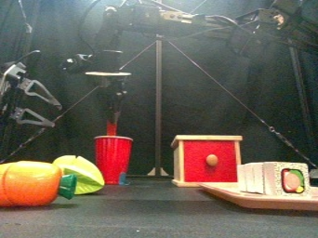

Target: Grab knfie

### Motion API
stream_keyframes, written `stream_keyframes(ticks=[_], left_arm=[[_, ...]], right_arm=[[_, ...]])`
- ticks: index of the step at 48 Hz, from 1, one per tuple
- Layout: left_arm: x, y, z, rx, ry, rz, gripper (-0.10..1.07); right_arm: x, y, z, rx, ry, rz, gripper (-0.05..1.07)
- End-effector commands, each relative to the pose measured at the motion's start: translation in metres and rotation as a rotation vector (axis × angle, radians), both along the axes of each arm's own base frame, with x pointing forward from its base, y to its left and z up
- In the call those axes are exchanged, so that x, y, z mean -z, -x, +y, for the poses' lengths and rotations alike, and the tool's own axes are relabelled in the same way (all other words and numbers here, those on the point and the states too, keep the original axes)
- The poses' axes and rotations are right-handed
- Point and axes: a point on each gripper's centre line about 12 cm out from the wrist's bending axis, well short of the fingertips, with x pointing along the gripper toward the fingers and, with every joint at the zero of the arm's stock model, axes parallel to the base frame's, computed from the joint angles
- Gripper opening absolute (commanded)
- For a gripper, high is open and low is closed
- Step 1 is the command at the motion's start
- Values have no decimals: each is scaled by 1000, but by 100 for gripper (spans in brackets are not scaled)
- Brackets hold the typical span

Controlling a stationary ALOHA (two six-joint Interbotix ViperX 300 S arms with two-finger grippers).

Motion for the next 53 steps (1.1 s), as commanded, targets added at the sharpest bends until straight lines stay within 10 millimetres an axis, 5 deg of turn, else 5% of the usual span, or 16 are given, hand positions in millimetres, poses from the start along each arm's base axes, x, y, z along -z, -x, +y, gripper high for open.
stream_keyframes(ticks=[1, 19, 53], left_arm=[[-5, -2, 1, -3, -9, -9, 97], [-5, -2, 1, -3, -8, -9, 97], [-4, -1, 2, -9, -5, -7, 97]], right_arm=[[-33, 7, -4, 7, 4, -61, 48], [-38, 9, -2, -1, 5, -58, 30], [-81, 24, 0, 8, 16, -111, 29]])
